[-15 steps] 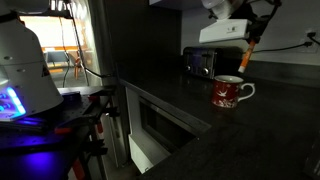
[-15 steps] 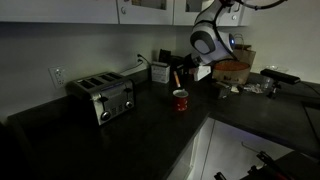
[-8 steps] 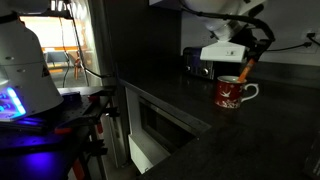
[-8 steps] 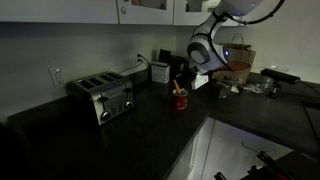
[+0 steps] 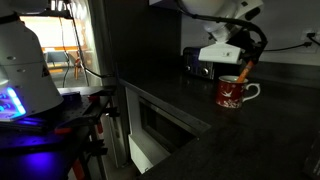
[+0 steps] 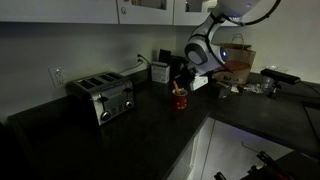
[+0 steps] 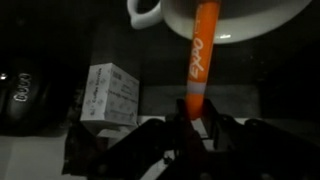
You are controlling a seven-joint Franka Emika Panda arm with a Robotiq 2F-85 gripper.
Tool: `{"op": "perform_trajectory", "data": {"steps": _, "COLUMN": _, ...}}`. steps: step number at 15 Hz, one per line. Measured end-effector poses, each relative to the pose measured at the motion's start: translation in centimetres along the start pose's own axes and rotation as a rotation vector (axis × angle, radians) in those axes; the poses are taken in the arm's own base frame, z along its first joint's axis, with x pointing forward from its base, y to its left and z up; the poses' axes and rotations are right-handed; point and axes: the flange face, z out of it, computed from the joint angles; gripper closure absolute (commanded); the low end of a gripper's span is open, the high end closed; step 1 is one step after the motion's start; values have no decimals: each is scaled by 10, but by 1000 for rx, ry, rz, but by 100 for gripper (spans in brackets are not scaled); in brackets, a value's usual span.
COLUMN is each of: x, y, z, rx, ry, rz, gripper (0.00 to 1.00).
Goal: Put the marker in the mug
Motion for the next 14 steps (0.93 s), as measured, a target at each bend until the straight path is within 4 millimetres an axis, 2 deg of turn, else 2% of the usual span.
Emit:
{"op": "perform_trajectory", "data": {"steps": 4, "x": 5, "y": -15, "z": -11, "rx": -51, "ry": -72, "rz": 40, "gripper": 19}}
{"op": "perform_trajectory", "data": {"steps": 6, "x": 17, "y": -33, "z": -22, "rx": -74, "ry": -123, "rz": 86, "gripper": 4}}
{"op": "perform_trajectory", "data": {"steps": 7, "x": 22, "y": -47, "z": -28, "rx": -85, "ry": -167, "rz": 120, "gripper": 0}}
{"op": "perform_trajectory", "data": {"steps": 11, "x": 28, "y": -116, "z": -53, "rx": -108, "ry": -374, "rz": 219, "gripper": 0}}
{"op": "perform_trajectory", "data": {"steps": 12, "x": 19, "y": -122, "z": -56, "rx": -109, "ry": -403, "rz": 259, "gripper": 0}}
{"op": "perform_trajectory", "data": {"steps": 14, "x": -22, "y": -109, "z": -61, "rx": -148, "ry": -474, "rz": 312, "gripper": 0}}
